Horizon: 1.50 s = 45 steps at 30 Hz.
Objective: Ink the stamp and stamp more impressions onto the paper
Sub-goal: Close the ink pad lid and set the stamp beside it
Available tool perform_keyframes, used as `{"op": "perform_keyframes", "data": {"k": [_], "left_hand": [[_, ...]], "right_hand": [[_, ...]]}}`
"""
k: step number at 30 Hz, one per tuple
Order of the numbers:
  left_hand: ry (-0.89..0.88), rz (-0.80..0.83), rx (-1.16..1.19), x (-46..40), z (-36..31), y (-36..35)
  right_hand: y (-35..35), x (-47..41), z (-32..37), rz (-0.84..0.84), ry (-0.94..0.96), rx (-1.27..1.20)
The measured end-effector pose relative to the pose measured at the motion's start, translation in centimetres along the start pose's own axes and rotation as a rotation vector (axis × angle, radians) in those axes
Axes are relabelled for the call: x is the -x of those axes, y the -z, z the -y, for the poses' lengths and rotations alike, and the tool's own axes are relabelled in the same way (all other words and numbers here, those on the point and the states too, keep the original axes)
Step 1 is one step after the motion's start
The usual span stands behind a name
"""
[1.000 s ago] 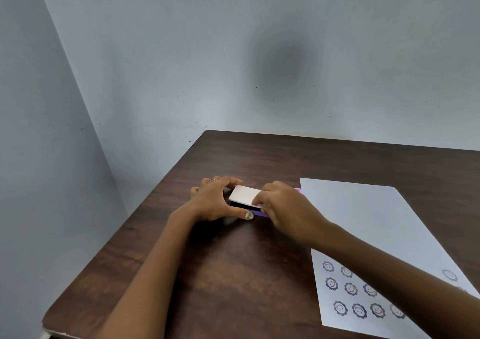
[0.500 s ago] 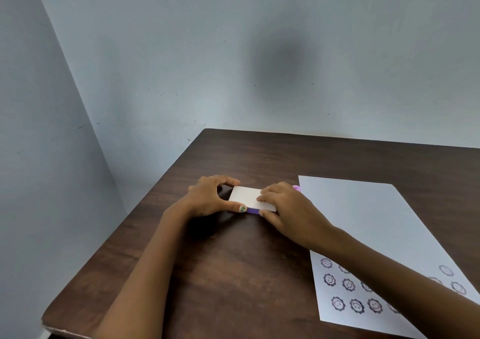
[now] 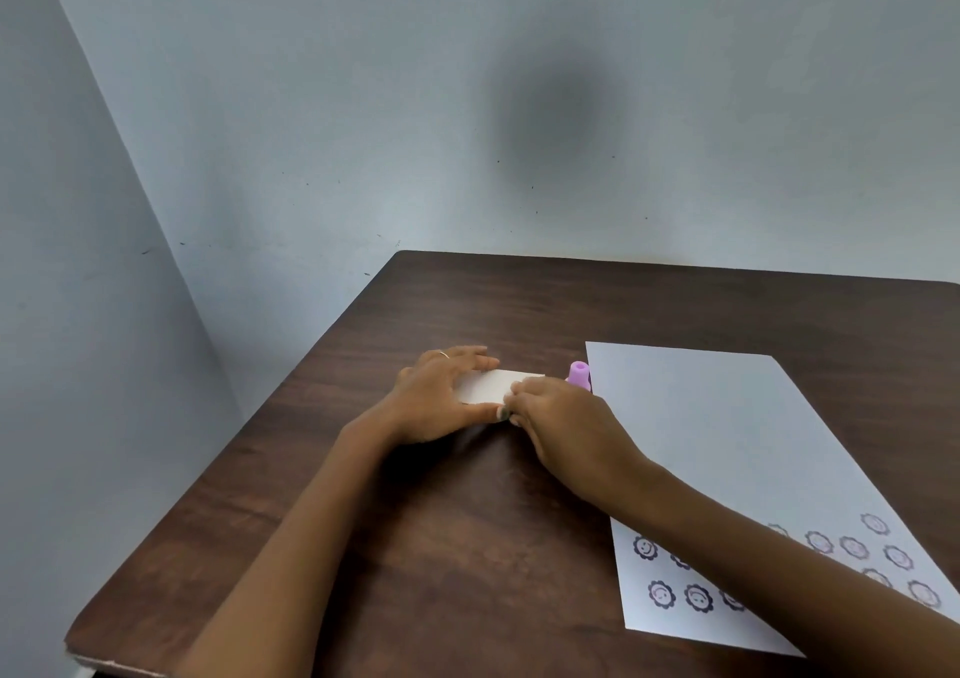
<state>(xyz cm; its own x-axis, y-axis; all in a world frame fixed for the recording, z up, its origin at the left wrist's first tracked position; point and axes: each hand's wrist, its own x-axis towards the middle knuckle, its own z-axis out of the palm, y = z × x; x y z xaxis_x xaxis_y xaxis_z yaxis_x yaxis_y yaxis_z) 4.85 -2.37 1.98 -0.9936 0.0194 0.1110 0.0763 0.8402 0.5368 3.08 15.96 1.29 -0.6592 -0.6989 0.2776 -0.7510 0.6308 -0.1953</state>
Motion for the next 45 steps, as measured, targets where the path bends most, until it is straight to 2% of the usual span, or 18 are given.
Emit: {"op": "perform_keyframes", "data": {"k": [4, 8, 11, 15, 20, 22, 27, 30, 36, 41, 45], "left_hand": [[-0.017, 0.042, -0.026, -0.2, -0.9, -1.0], [-0.013, 0.04, -0.04, -0.3, -0.7, -1.1], [-0.02, -0.016, -0.014, 0.1, -0.8, -1.4], [-0.063, -0.131, -0.026, 0.7, -1.1, -1.8], [-0.055, -0.17, -0.055, 1.4, -1.6, -1.9], [-0.021, -0.148, -0.041, 1.7, -2.1, -1.7], [0.077, -0.016, -0.043, 1.9, -3.3, -0.5], [0.146, 0.1, -0.121, 1.7, -4.0, 0.3], [0.184, 0.263, -0.308, 1.4, -5.5, 1.6], [0.188, 0.259, -0.302, 1.4, -5.9, 1.9], [0.152, 0.285, -0.266, 1.3, -5.5, 2.0]], "right_hand": [[1.2, -0.5, 0.3, 0.048, -0.001, 0.05], [1.3, -1.1, -0.3, 0.092, 0.078, 0.092], [0.9, -1.1, -0.6, 0.08, 0.101, 0.072], [0.7, -1.0, -1.0, 0.067, 0.226, 0.247], [1.0, -0.7, -0.7, 0.092, 0.262, 0.26], [2.0, -0.4, -0.4, 0.187, 0.203, 0.213], [5.4, 0.2, 0.4, 0.237, 0.117, 0.065], [6.9, 1.6, 1.0, 0.23, 0.077, 0.022], [8.3, 5.0, 1.8, 0.369, -0.04, 0.08], [9.7, 4.1, 2.0, 0.266, -0.155, 0.054], [9.8, 1.4, 2.0, 0.17, -0.169, 0.06]]}}
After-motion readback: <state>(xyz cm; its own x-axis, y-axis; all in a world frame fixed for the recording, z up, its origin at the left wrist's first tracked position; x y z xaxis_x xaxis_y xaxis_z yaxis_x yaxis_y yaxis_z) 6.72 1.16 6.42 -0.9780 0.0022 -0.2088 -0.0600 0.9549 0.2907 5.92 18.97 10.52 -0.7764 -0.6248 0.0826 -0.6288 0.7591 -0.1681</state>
